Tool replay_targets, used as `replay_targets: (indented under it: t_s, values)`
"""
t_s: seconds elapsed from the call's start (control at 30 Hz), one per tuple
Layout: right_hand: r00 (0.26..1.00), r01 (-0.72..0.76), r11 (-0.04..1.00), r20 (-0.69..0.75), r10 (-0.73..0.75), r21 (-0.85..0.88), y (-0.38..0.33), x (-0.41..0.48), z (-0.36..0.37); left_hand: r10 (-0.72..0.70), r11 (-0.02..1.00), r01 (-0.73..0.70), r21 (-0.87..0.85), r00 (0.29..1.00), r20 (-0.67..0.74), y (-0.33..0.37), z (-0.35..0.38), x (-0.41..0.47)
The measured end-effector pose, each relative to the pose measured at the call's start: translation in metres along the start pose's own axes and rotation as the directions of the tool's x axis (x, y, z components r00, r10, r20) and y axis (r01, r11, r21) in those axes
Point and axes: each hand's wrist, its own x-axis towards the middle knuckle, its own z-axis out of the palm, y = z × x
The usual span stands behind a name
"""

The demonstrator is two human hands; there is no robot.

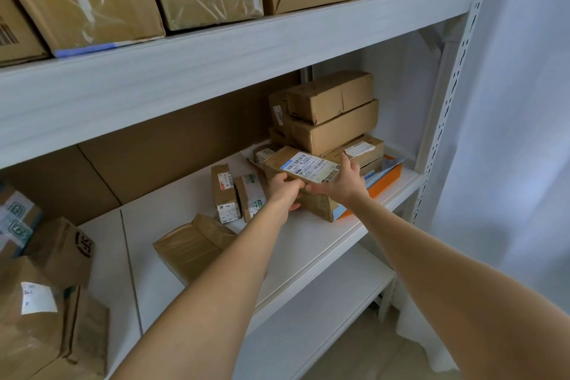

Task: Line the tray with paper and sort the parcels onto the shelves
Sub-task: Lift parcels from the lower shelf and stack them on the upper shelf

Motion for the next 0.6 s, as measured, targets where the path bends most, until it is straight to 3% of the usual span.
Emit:
replay_targets:
  t_s: [0.23, 0.6]
  values:
    - [0.992, 0.046, 0.994, -0.109, -0.057, -0.1, 0.001, -0.006, 0.001, -0.003, 0.998, 0.002, 0.059, 1.0, 0.019, 0.002, 0.002, 0.003]
    - [0.994, 0.002, 0.995, -0.113, -0.013, -0.099, -0.003, -0.013, 0.002, -0.026, 0.996, 0.014, 0.091, 0.99, 0.14, 0.008, 0.001, -0.005]
